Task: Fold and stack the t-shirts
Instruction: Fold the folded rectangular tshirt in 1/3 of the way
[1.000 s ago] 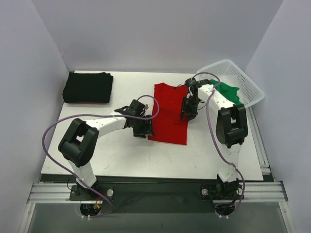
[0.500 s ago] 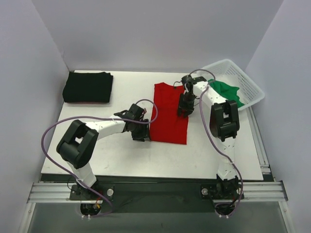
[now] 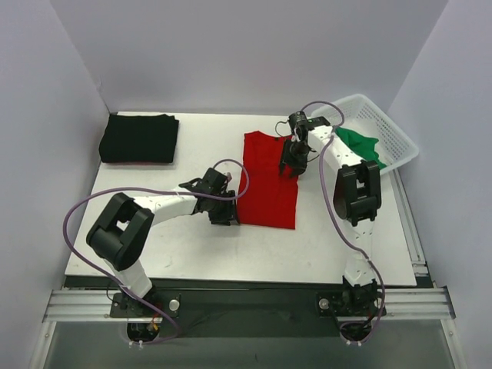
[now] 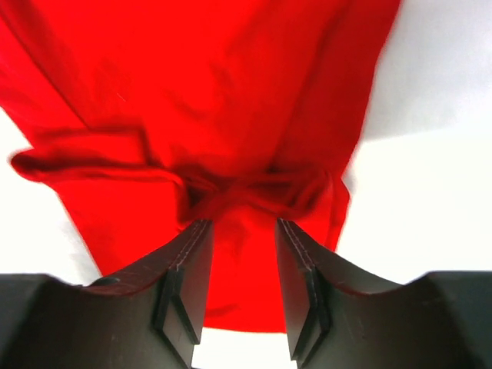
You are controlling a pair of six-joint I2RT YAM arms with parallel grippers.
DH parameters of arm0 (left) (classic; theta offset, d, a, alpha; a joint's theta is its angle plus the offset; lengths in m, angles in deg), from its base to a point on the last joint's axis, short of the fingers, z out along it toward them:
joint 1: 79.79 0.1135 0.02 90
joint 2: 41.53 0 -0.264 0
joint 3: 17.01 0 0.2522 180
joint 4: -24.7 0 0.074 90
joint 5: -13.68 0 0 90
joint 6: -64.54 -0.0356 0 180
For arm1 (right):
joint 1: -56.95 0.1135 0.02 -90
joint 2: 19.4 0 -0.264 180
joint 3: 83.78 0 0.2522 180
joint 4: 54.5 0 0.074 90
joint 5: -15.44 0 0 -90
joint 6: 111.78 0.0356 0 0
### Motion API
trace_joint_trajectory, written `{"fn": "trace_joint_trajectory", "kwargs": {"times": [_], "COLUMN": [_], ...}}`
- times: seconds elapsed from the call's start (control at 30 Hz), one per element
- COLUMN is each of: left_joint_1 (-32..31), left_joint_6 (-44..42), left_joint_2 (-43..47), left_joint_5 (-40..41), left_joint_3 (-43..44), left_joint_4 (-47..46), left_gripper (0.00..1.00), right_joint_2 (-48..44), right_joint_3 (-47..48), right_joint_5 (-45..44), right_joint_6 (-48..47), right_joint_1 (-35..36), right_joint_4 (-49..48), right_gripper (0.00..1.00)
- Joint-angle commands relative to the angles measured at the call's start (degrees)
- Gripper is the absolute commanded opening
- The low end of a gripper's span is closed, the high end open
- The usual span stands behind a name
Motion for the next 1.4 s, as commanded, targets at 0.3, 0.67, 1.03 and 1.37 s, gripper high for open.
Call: {"fn": "trace_joint_trajectory", "kwargs": {"times": [0.3,0.67,1.03,1.37], "left_joint_1": [-0.3,0.9,1.7,1.8], "left_joint_6": [1.3,2.8,3.1,3.1], "left_joint_2": [-0.9,-0.7,-1.7,-2.8], "left_joint_5": [-1.1,-3.0,-1.9,-1.5], "left_joint_3": [-2.6,-4.3,-4.2,-3.3], "left_joint_4": [-2.4,-6.8,-8.1,-9.1], "left_gripper": [0.51,0.5,0.47,0.41], "right_joint_2": [-24.9,-29.9,-28.0,-25.9], "right_joint_3": [-28.0,-46.4,-50.0,-50.9], "right_joint_5": [0.8,6.3,5.9,5.6], "right_joint_6": [1.0,5.6,6.2,5.9], "right_joint_1": [0.5,3.0,3.5,3.5], "right_joint_4": [-2.2,-10.7,-12.0,-12.4], "right_gripper": [0.5,0.48,0.43,0.4]}}
